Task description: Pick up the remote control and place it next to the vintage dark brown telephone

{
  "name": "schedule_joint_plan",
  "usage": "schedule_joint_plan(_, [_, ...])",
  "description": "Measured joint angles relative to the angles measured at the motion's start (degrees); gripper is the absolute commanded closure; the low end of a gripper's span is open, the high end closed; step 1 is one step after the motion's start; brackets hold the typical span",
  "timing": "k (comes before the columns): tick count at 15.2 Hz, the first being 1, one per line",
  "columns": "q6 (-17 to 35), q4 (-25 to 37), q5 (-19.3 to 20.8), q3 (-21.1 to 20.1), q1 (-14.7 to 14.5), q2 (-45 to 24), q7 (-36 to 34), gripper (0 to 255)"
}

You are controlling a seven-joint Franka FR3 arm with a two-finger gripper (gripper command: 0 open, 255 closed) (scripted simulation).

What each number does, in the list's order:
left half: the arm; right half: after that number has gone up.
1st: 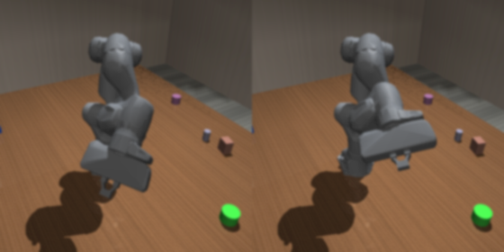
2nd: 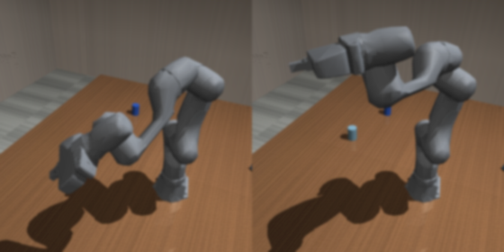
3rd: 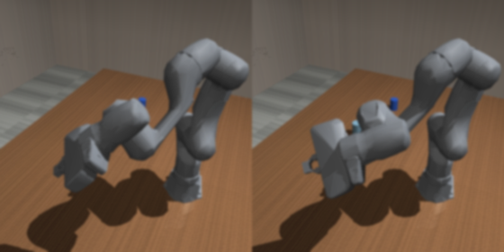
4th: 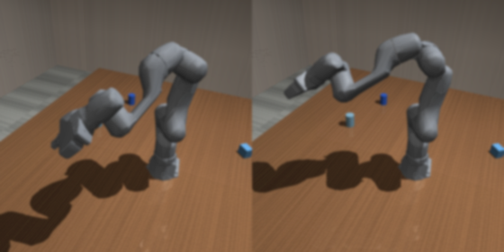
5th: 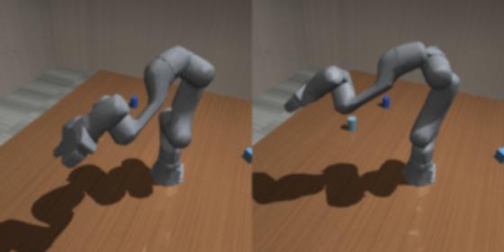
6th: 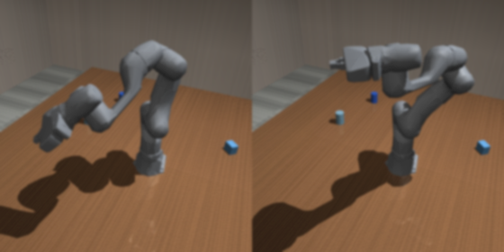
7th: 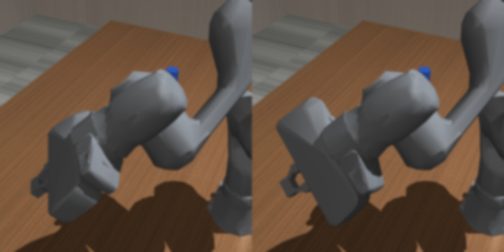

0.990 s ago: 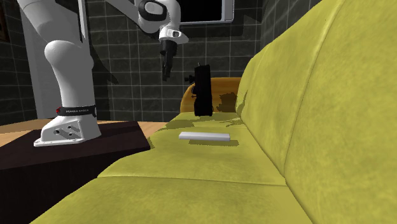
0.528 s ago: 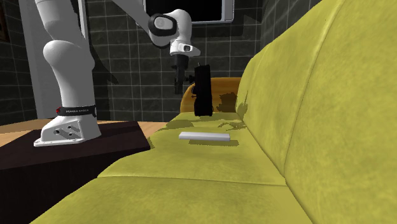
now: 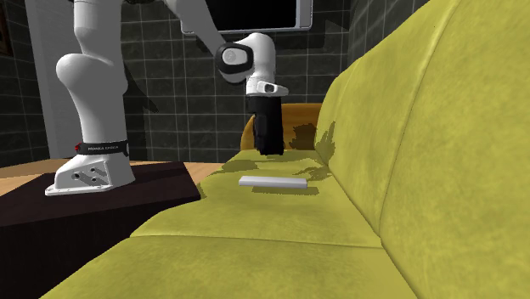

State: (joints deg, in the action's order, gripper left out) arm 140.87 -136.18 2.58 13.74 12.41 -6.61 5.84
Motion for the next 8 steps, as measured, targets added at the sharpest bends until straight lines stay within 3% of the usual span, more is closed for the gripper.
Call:
schedule_joint_plan(5, [5.58,6.38,-6.38,-0.61,3.02,-10.85,3.80,0])
schedule_joint_plan(8, [7.25,8.24,-8.15,-1.20,4.11,-14.16,4.84,0])
